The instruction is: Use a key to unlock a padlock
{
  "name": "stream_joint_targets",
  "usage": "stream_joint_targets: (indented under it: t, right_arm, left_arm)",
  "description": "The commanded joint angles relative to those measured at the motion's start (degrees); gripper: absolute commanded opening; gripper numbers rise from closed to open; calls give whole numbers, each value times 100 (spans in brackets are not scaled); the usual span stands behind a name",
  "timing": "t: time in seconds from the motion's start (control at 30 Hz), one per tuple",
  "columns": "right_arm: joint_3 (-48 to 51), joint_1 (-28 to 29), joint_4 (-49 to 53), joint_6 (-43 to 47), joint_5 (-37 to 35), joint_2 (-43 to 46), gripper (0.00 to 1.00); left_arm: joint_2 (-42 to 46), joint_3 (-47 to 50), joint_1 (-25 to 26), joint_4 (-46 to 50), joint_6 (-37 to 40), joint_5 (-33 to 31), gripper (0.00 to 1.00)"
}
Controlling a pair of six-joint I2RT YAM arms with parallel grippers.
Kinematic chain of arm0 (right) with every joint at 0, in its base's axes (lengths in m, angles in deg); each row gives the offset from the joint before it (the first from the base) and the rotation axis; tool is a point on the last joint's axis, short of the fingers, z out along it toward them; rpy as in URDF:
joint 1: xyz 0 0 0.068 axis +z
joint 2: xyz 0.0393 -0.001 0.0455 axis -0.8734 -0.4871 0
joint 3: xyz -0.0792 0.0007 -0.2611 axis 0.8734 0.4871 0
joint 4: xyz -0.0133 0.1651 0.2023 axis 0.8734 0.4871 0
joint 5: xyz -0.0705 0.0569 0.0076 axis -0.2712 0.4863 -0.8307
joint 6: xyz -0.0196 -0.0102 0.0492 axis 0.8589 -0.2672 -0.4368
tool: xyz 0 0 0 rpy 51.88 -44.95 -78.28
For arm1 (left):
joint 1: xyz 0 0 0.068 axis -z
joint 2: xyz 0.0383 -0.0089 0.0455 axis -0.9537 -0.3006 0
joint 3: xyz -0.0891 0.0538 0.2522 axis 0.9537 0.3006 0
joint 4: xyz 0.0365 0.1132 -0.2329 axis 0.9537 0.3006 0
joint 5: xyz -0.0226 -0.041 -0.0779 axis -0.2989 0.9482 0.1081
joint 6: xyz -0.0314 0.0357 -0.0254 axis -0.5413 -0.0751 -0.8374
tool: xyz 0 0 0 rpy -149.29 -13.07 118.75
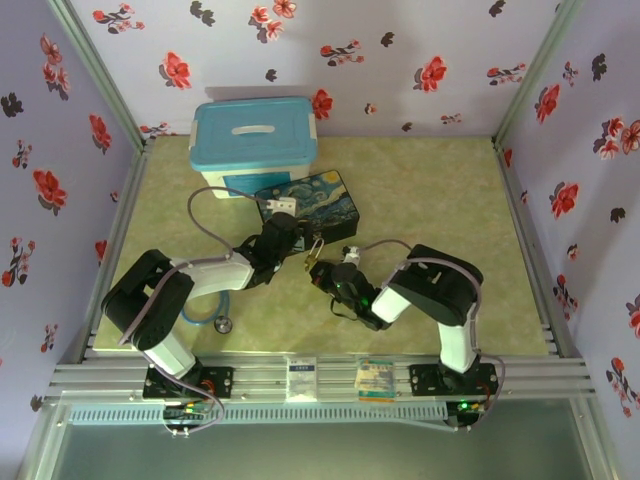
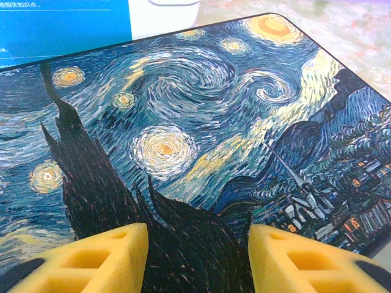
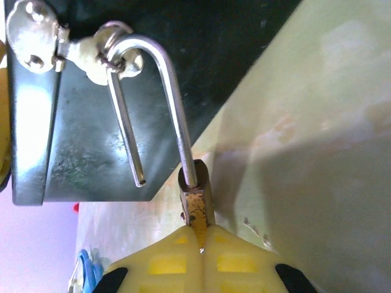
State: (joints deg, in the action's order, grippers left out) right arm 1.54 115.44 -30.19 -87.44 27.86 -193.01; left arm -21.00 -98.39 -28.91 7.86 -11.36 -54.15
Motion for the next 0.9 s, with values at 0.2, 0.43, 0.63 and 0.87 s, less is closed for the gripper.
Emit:
stream_joint_targets:
  t: [0.2, 0.43, 0.63, 0.87]
  right_arm:
    - [245, -75, -78, -171, -256, -35, 0]
    - [597, -301, -605, -171, -231, -66, 0]
    - [335, -384, -1552, -187, 311, -659, 0]
    - [298, -372, 2323, 749, -443, 1000, 18]
  left_arm:
    - [-207, 341, 19, 772, 14, 185, 47]
    - [-161, 366, 26, 824, -12, 177, 45]
    - [-174, 414, 26, 824, -21, 168, 45]
    - [-131, 345, 50, 928, -30, 168, 45]
